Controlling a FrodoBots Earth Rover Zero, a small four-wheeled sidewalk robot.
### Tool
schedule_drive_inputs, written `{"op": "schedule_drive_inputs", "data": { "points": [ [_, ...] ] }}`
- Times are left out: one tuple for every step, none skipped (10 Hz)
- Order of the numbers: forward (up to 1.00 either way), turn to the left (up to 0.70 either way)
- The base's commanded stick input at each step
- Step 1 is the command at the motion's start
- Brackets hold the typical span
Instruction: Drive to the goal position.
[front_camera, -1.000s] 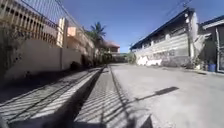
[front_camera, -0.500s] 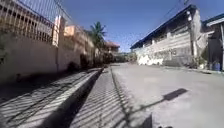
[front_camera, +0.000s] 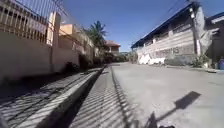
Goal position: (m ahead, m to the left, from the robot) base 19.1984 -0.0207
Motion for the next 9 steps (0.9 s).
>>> {"op": "schedule_drive_inputs", "data": {
  "points": [
    [0.70,-0.03],
    [0.70,-0.03],
    [0.70,-0.03],
    [0.70,-0.03],
    [0.70,-0.03],
    [0.70,-0.03],
    [0.70,-0.03],
    [0.70,-0.03],
    [0.70,-0.03]
  ]
}}
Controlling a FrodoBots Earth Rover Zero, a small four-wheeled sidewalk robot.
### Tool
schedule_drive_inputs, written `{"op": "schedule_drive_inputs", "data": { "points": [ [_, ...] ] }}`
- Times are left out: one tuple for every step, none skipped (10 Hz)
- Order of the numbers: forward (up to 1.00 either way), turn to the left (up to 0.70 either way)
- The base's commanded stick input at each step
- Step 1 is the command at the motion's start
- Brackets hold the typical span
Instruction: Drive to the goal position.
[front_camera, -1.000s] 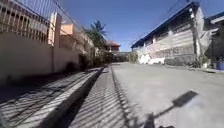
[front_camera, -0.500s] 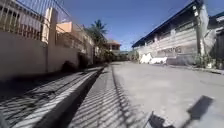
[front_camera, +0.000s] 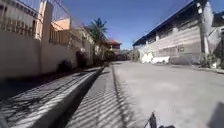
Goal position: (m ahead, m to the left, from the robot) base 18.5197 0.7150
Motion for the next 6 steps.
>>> {"op": "schedule_drive_inputs", "data": {
  "points": [
    [0.70,-0.03],
    [0.70,-0.03],
    [0.70,-0.03],
    [0.70,-0.03],
    [0.70,-0.03],
    [0.70,-0.03]
  ]
}}
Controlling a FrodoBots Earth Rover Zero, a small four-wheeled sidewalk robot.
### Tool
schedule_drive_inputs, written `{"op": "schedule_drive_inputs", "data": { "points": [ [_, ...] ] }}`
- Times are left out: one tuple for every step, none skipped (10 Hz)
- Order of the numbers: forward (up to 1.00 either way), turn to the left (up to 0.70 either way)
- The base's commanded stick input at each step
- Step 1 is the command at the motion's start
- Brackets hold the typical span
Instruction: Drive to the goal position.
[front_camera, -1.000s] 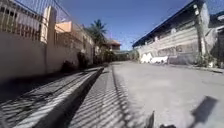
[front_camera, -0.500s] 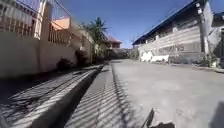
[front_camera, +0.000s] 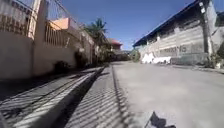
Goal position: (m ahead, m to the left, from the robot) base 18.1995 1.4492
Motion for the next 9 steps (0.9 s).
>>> {"op": "schedule_drive_inputs", "data": {
  "points": [
    [0.70,-0.03],
    [0.70,-0.03],
    [0.70,-0.03],
    [0.70,-0.03],
    [0.70,-0.03],
    [0.70,-0.03],
    [0.70,-0.03],
    [0.70,-0.03],
    [0.70,-0.03]
  ]
}}
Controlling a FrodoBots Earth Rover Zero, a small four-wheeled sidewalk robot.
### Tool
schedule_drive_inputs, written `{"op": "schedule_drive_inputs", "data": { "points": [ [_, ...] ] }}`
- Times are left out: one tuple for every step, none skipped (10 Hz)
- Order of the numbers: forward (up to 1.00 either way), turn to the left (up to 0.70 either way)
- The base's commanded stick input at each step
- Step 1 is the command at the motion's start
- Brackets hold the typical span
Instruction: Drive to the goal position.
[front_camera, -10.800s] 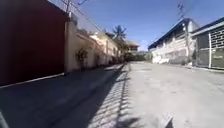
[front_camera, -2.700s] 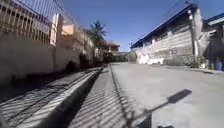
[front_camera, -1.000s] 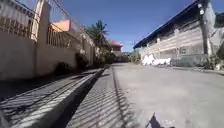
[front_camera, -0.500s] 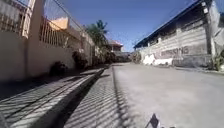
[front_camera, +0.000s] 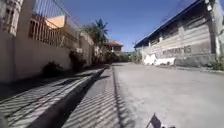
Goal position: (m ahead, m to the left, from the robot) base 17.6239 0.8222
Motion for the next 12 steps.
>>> {"op": "schedule_drive_inputs", "data": {
  "points": [
    [0.70,-0.03],
    [0.70,-0.03],
    [0.70,-0.03],
    [0.70,-0.03],
    [0.70,-0.03],
    [0.70,-0.03],
    [0.70,-0.03],
    [0.70,-0.03],
    [0.70,-0.03],
    [0.70,-0.03],
    [0.70,-0.03],
    [0.70,-0.03]
  ]
}}
